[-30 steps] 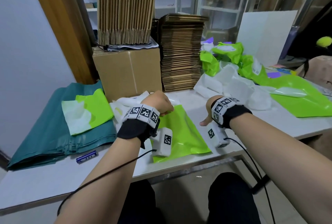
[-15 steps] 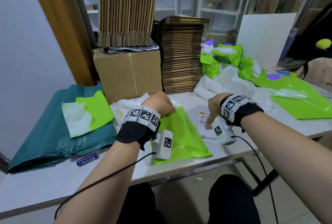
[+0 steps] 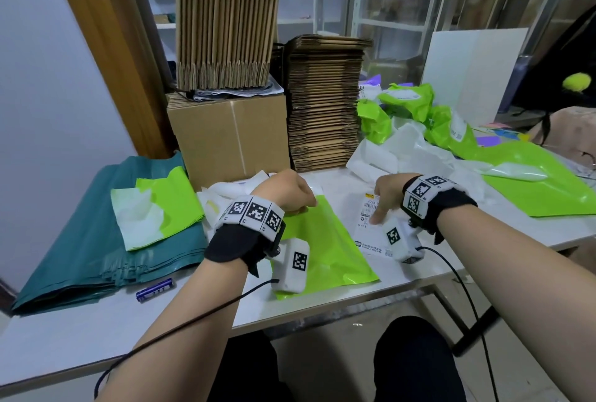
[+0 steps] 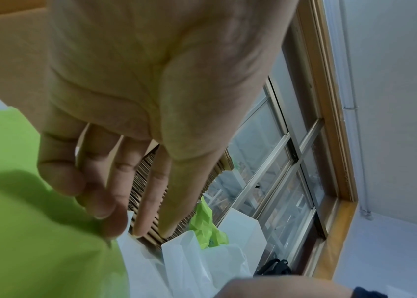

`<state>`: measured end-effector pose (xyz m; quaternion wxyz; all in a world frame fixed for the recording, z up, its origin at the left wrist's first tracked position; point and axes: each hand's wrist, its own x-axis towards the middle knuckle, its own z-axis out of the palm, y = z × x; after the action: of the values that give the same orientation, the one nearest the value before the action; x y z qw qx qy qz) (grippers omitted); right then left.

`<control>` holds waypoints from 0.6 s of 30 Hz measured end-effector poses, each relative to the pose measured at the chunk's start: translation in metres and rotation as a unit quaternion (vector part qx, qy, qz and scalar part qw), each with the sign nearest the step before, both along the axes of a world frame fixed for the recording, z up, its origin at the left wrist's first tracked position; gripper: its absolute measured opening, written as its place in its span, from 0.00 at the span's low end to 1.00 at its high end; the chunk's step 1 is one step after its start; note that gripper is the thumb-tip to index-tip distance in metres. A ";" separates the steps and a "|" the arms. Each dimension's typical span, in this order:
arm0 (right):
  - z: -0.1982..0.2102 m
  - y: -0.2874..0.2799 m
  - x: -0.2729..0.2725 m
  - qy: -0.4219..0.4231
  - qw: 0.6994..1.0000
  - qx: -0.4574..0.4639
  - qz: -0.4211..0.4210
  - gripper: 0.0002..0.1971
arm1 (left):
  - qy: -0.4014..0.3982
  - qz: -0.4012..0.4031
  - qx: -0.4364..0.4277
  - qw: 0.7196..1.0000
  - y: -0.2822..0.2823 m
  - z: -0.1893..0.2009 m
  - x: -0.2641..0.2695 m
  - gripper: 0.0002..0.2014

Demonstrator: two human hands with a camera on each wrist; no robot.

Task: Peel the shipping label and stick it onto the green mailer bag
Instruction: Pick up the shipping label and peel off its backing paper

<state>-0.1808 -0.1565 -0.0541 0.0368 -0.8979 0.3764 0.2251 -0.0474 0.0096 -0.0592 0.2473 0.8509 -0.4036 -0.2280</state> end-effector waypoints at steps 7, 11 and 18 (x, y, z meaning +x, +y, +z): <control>0.061 0.010 0.013 -0.209 0.978 0.015 0.016 0.24 | -0.013 -0.014 -0.035 0.999 0.003 -0.008 -0.003 0.14; 0.069 0.025 0.028 -0.223 0.973 0.040 0.051 0.12 | -0.009 -0.013 -0.069 0.998 0.006 -0.010 -0.003 0.11; 0.052 0.039 0.046 -0.251 0.966 0.049 0.025 0.15 | 0.028 0.019 -0.072 0.997 0.016 -0.008 0.009 0.11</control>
<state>-0.1346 -0.1176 -0.0026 0.1682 -0.9319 0.3211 0.0116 -0.0385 0.0261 -0.0672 0.3237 0.8315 -0.3960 -0.2171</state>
